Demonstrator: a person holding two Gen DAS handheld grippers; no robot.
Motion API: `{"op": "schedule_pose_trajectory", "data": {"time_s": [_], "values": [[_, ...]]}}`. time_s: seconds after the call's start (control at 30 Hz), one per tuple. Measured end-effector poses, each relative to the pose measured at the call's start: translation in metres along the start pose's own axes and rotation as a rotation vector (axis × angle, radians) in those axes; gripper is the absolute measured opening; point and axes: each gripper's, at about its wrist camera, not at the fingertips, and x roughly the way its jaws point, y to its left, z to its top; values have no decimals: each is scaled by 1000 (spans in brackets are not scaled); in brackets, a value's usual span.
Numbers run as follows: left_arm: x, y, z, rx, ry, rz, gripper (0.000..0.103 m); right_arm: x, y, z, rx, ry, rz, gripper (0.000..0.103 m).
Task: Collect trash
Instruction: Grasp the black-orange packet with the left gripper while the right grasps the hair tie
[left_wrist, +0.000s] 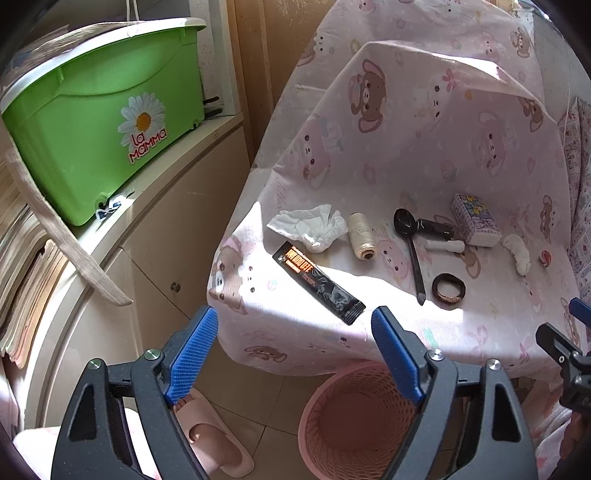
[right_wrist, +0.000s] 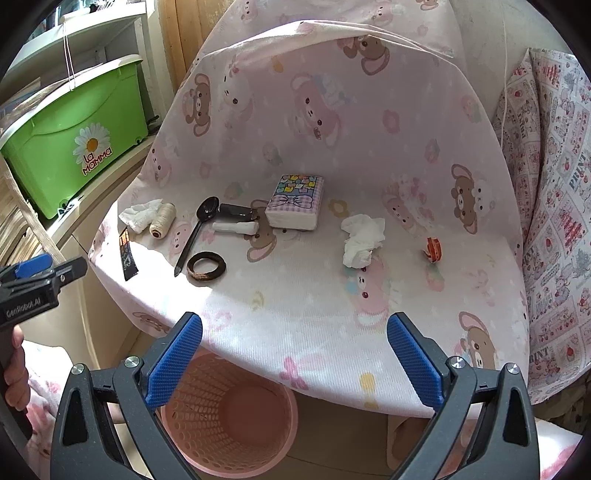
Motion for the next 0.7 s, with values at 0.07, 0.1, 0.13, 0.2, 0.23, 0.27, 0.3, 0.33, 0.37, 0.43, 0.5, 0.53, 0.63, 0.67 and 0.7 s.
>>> {"op": "schedule_pose_trajectory", "data": {"time_s": [0.07,0.1,0.13,0.2,0.23,0.27,0.3,0.33,0.37,0.43,0.5,0.53,0.63,0.67,0.7], "values": [[14,-9,8,37,36,-7,78,2,2,0,-24,0,-12,101],[21,-12,12,35,57,-22,75,3,3,1,-32,-3,-18,101],[27,-13,15,30,75,-34,75,3,4,1,-36,-9,-21,101],[42,-14,21,4,108,-43,75,5,5,1,-39,-15,-15,101],[48,-12,24,-15,117,-39,74,5,5,1,-38,-13,-12,101],[54,-10,26,-35,128,-26,74,7,6,1,-38,-11,-13,101],[60,-6,27,-61,132,7,72,8,6,1,-38,-12,-15,101],[63,-3,27,-83,120,43,67,10,7,2,-40,-11,-14,100],[64,-1,26,-101,100,74,66,11,8,2,-42,-11,-10,99],[71,-2,26,-100,104,56,66,14,12,3,-53,-12,-10,97],[80,-4,25,-107,142,-1,61,16,17,3,-64,-25,-15,96],[83,-5,25,-112,151,-8,58,17,19,3,-79,-21,-22,95],[83,-11,23,-90,107,49,52,19,28,3,-105,-33,-24,90],[82,-13,23,-84,106,37,42,19,30,4,-112,-39,-26,90],[81,-16,23,-76,108,20,36,19,32,5,-117,-47,-27,89]]}}
